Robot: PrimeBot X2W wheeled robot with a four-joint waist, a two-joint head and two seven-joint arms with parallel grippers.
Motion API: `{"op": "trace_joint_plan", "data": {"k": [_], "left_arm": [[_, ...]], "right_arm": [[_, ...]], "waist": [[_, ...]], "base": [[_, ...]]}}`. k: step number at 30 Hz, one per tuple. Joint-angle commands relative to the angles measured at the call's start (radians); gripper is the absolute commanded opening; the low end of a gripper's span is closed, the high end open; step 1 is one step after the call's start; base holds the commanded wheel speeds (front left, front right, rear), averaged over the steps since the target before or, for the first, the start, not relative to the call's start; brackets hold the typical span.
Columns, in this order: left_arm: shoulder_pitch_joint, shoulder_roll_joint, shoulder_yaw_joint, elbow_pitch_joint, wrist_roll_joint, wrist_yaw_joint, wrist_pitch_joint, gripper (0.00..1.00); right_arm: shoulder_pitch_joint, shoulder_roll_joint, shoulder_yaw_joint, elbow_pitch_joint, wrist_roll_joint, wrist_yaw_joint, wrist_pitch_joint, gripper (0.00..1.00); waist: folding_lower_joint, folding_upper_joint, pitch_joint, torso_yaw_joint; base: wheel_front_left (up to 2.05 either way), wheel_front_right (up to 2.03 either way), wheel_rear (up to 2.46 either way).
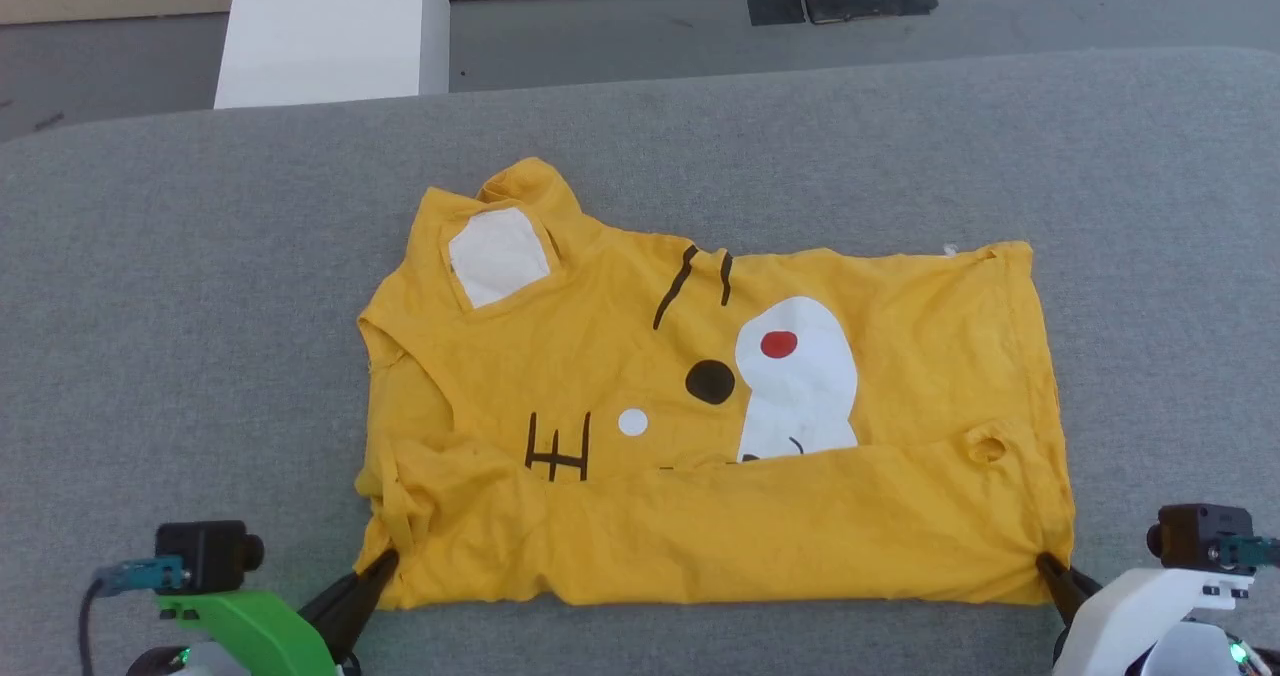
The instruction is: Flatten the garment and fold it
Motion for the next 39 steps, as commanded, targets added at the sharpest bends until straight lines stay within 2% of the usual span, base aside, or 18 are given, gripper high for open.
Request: {"op": "trace_joint_plan", "data": {"k": [1, 8, 16, 22, 28, 31, 38, 39], "left_arm": [[0.014, -0.001, 0.014, -0.007, -0.019, -0.004, 0.001, 0.0], [0.073, 0.005, 0.081, -0.088, -0.126, -0.003, 0.003, 0.0], [0.198, 0.033, 0.132, -0.189, -0.181, 0.054, 0.031, 0.0], [0.292, 0.038, 0.136, -0.237, -0.223, 0.09, 0.067, 0.0], [0.331, 0.019, 0.125, -0.231, -0.258, 0.102, 0.082, 0.0], [0.314, 0.01, 0.109, -0.192, -0.251, 0.097, 0.082, 0.0], [0.214, -0.033, 0.064, -0.038, -0.224, 0.058, 0.06, 0.0], [0.195, -0.041, 0.059, -0.01, -0.221, 0.052, 0.055, 0.0]], "right_arm": [[-0.023, 0.005, -0.002, -0.007, -0.002, -0.001, -0.001, 0.0], [0.0, 0.005, -0.056, -0.124, 0.015, -0.001, 0.052, 0.0], [0.095, 0.005, -0.123, -0.25, 0.073, -0.001, 0.152, 0.0], [0.176, 0.005, -0.165, -0.28, 0.127, -0.001, 0.216, 0.0], [0.224, 0.005, -0.182, -0.259, 0.164, -0.001, 0.246, 0.0], [0.228, 0.005, -0.169, -0.228, 0.139, -0.001, 0.238, 0.0], [0.184, 0.005, -0.118, -0.116, 0.119, -0.001, 0.168, 0.0], [0.173, 0.005, -0.112, -0.096, 0.117, -0.001, 0.155, 0.02]], "waist": [[0.0, -0.0001, -0.009, 0.0], [0.0, -0.0001, -0.046, 0.007], [0.0, -0.0001, -0.083, 0.017], [0.0, -0.0001, -0.1, 0.026], [0.0, -0.0001, -0.104, 0.037], [0.0, -0.0001, -0.102, 0.043], [0.0, -0.0001, -0.096, 0.047], [0.0, -0.0001, -0.095, 0.046]], "base": [[0.0, 0.0, 0.0], [0.0, 0.0, 0.0], [0.0, 0.0, 0.0], [0.0, 0.0, 0.0], [0.0, 0.0, 0.0], [0.0, 0.0, 0.0], [0.0, 0.0, 0.0], [0.0, 0.0, 0.0]]}}
